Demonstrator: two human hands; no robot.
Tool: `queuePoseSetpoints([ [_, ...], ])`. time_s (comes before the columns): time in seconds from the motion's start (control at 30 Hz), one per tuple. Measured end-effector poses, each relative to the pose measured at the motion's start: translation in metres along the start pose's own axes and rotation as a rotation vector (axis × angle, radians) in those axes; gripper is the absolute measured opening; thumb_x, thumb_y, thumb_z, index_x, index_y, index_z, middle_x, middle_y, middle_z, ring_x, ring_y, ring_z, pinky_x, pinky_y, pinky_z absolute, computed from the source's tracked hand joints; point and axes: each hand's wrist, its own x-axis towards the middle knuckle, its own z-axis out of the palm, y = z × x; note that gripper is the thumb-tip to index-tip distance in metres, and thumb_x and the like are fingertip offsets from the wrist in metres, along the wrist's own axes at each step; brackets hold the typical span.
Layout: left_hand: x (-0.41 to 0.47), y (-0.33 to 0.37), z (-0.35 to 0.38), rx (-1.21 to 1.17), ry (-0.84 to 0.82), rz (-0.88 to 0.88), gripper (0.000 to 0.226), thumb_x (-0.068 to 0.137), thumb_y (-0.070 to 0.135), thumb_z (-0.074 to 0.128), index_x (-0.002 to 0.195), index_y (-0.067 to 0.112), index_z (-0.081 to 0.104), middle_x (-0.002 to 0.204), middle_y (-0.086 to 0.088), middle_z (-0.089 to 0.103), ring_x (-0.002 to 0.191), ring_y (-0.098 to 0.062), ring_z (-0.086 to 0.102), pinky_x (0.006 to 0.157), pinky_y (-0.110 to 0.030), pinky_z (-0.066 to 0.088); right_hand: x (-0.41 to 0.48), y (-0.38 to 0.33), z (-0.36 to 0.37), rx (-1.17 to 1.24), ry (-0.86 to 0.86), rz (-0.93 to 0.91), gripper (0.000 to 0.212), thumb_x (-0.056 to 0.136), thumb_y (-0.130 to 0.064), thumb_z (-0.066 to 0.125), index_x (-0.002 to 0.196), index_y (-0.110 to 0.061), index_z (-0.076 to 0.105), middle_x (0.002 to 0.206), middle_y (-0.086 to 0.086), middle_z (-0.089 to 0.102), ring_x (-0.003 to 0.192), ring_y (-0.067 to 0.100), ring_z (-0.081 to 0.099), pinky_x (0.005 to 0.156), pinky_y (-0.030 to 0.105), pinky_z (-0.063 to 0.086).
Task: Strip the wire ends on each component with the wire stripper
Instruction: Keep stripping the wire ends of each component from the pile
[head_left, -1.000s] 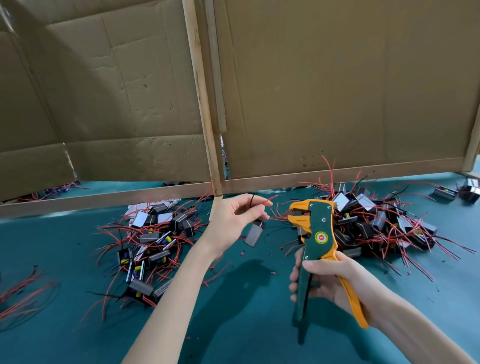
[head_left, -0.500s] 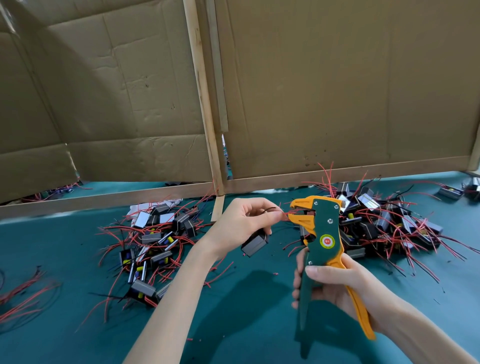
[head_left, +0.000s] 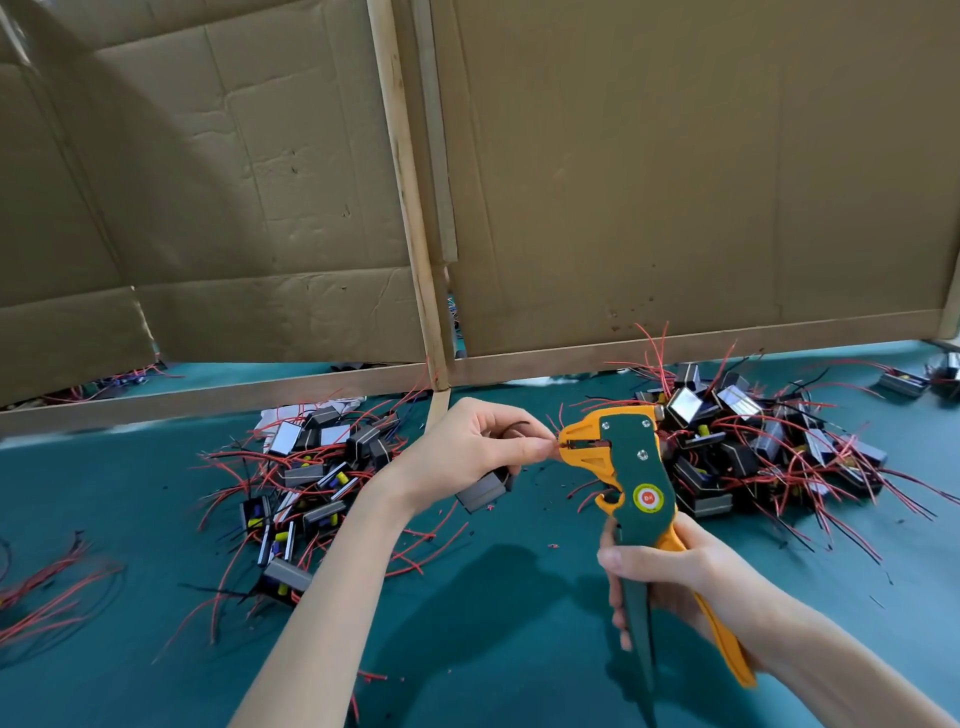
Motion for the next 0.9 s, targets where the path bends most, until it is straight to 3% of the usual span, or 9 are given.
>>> queuePoseSetpoints([
  [0.1, -0.001, -0.003, -0.002, -0.012, -0.022, -0.007, 0.011, 0.092, 0.014, 0.062, 0.089, 0.019, 0.071, 0.064, 0.010, 0.058, 0.065, -0.013, 0.053, 0.066, -0.020, 0.049, -0.003, 0.000, 0.007, 0.015, 0.067, 0.046, 0.053, 0.044, -0.022, 0.087, 0.084, -0.004, 0.057, 0.061, 0.021, 0.056, 0.050, 0.031, 0.057, 0.049, 0.038, 0.052],
  [0.17, -0.001, -0.008, -0.003, -0.107, -0.034, -0.028, 0.007, 0.096, 0.012, 0.055, 0.097, 0.015, 0.061, 0.068, 0.005, 0.060, 0.073, -0.015, 0.058, 0.082, -0.026, 0.054, -0.003, -0.001, 0.011, 0.024, 0.104, 0.052, 0.053, 0.048, -0.021, 0.084, 0.087, -0.002, 0.054, 0.059, 0.019, 0.055, 0.048, 0.030, 0.056, 0.048, 0.037, 0.051],
  [0.3, -0.004, -0.019, -0.004, -0.387, -0.084, -0.060, 0.014, 0.092, 0.018, 0.047, 0.095, 0.005, 0.052, 0.080, -0.002, 0.066, 0.081, -0.018, 0.062, 0.080, -0.026, 0.052, -0.001, 0.002, 0.012, 0.031, 0.201, 0.052, 0.051, 0.053, -0.024, 0.079, 0.088, -0.001, 0.050, 0.055, 0.016, 0.052, 0.042, 0.027, 0.051, 0.043, 0.032, 0.047],
  [0.37, -0.002, -0.026, -0.001, -0.352, -0.080, -0.071, 0.025, 0.091, 0.024, 0.045, 0.091, 0.002, 0.056, 0.085, -0.005, 0.065, 0.083, -0.019, 0.059, 0.085, -0.030, 0.049, 0.002, 0.005, 0.011, 0.026, 0.243, 0.055, 0.049, 0.055, -0.030, 0.076, 0.084, -0.003, 0.046, 0.055, 0.013, 0.050, 0.039, 0.024, 0.047, 0.040, 0.027, 0.042],
  [0.43, 0.000, -0.029, 0.004, -0.233, -0.057, -0.079, 0.030, 0.092, 0.030, 0.043, 0.087, 0.005, 0.060, 0.087, -0.005, 0.063, 0.081, -0.015, 0.057, 0.082, -0.024, 0.046, 0.004, 0.008, 0.010, 0.066, 0.215, 0.049, 0.040, 0.057, -0.029, 0.075, 0.077, -0.005, 0.050, 0.057, 0.013, 0.051, 0.041, 0.024, 0.048, 0.041, 0.028, 0.043],
  [0.57, 0.006, -0.031, 0.012, -0.080, 0.024, -0.088, 0.034, 0.094, 0.039, 0.037, 0.076, 0.016, 0.056, 0.073, 0.008, 0.059, 0.076, -0.011, 0.054, 0.074, -0.014, 0.043, 0.011, 0.005, 0.006, 0.221, 0.024, -0.048, 0.017, 0.060, -0.011, 0.077, 0.074, -0.004, 0.069, 0.070, 0.022, 0.059, 0.063, 0.036, 0.063, 0.060, 0.046, 0.057],
  [0.67, 0.012, -0.034, 0.014, 0.045, 0.129, -0.175, 0.041, 0.100, 0.046, 0.038, 0.070, 0.018, 0.038, 0.065, 0.008, 0.039, 0.062, -0.007, 0.043, 0.086, -0.033, 0.045, 0.014, 0.005, 0.000, 0.234, -0.008, -0.102, 0.027, 0.054, -0.015, 0.082, 0.077, -0.006, 0.073, 0.076, 0.024, 0.062, 0.071, 0.038, 0.065, 0.068, 0.049, 0.057],
  [0.77, 0.009, -0.034, 0.016, 0.186, 0.193, -0.252, 0.027, 0.084, 0.044, 0.030, 0.074, 0.019, 0.027, 0.072, 0.003, 0.027, 0.068, -0.017, 0.029, 0.096, -0.055, 0.039, 0.014, 0.002, -0.004, 0.251, 0.010, -0.118, 0.028, 0.051, -0.016, 0.082, 0.076, -0.006, 0.073, 0.076, 0.024, 0.062, 0.070, 0.037, 0.066, 0.066, 0.047, 0.057],
  [0.9, 0.008, -0.032, 0.019, 0.243, 0.210, -0.233, 0.020, 0.087, 0.033, 0.025, 0.074, 0.018, 0.026, 0.074, -0.003, 0.027, 0.071, -0.019, 0.026, 0.091, -0.060, 0.039, 0.014, -0.001, -0.005, 0.254, 0.024, -0.126, 0.021, 0.055, -0.011, 0.078, 0.074, -0.004, 0.073, 0.075, 0.025, 0.061, 0.068, 0.038, 0.065, 0.064, 0.048, 0.057],
])
